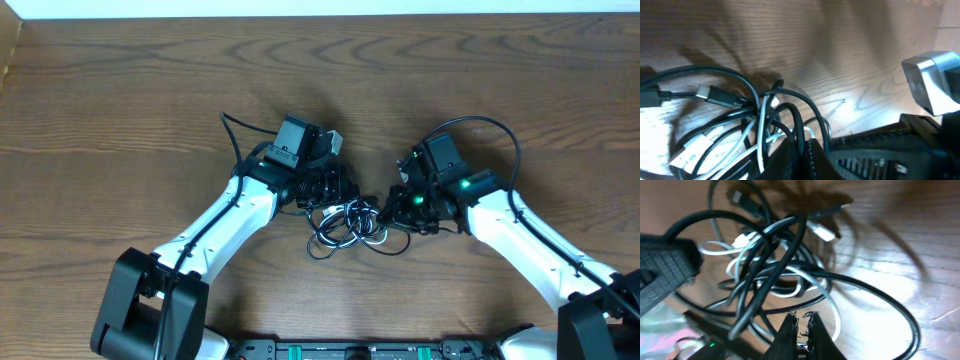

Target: Untangle cables

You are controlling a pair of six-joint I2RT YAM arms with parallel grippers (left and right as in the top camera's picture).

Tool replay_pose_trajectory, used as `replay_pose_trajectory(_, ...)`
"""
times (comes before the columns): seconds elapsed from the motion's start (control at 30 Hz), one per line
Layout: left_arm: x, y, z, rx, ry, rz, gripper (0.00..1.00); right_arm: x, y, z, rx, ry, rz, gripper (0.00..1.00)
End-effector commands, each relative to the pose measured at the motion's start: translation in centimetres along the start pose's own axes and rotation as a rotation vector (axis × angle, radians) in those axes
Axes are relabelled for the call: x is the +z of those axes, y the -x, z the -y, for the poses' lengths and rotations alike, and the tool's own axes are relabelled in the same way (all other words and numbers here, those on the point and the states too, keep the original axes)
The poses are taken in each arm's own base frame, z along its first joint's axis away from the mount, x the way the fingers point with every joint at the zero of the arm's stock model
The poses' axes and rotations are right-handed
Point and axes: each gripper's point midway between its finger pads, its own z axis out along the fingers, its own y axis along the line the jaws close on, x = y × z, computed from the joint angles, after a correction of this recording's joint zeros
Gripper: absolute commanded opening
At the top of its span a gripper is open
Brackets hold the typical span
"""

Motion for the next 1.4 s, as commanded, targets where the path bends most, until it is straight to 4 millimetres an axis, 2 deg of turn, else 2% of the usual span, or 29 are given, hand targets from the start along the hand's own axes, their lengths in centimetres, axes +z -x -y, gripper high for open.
replay_pose_trajectory(0.0,-0.4,0.2,1.5,-0.016,-0.067,-0.018,0.08,-0.1,0.8,1.2,-0.025,-0.095,0.068,0.01)
replay_pose_trajectory(0.17,-0.6,-0.8,3.0,-0.005,-0.15,-0.078,0.08,-0.2,1.8,1.2,-0.039,-0.109,0.117,0.01)
replay_pose_trajectory(0.33,-0.9,-2.0,4.0,0.092,-0.225,-0.129,0.08,-0.4,3.5,1.0,-0.059,-0.117,0.194,0.01)
replay_pose_trajectory(0.53,-1.0,-3.3,3.4,0.111,-0.211,-0.176,0.08,-1.2,5.4,3.0,-0.054,-0.244,0.307,0.01)
replay_pose_trajectory(0.7,-1.0,-3.9,3.0,0.114,-0.198,-0.198,0.08,-1.3,5.6,3.2,-0.054,-0.255,0.317,0.01)
replay_pose_trajectory(0.83,-0.8,-3.9,1.7,0.099,-0.126,-0.192,0.08,-1.3,5.4,3.3,-0.052,-0.26,0.309,0.01)
replay_pose_trajectory(1.07,-0.5,-3.6,-3.3,0.072,0.134,-0.136,0.08,-0.8,3.9,3.2,-0.04,-0.236,0.235,0.01)
replay_pose_trajectory(1.17,-0.4,-3.5,-4.6,0.071,0.198,-0.119,0.08,-0.7,3.3,3.1,-0.036,-0.225,0.205,0.01)
replay_pose_trajectory(1.37,-0.5,-3.4,-5.3,0.071,0.231,-0.109,0.08,-0.3,1.8,2.5,-0.024,-0.178,0.127,0.01)
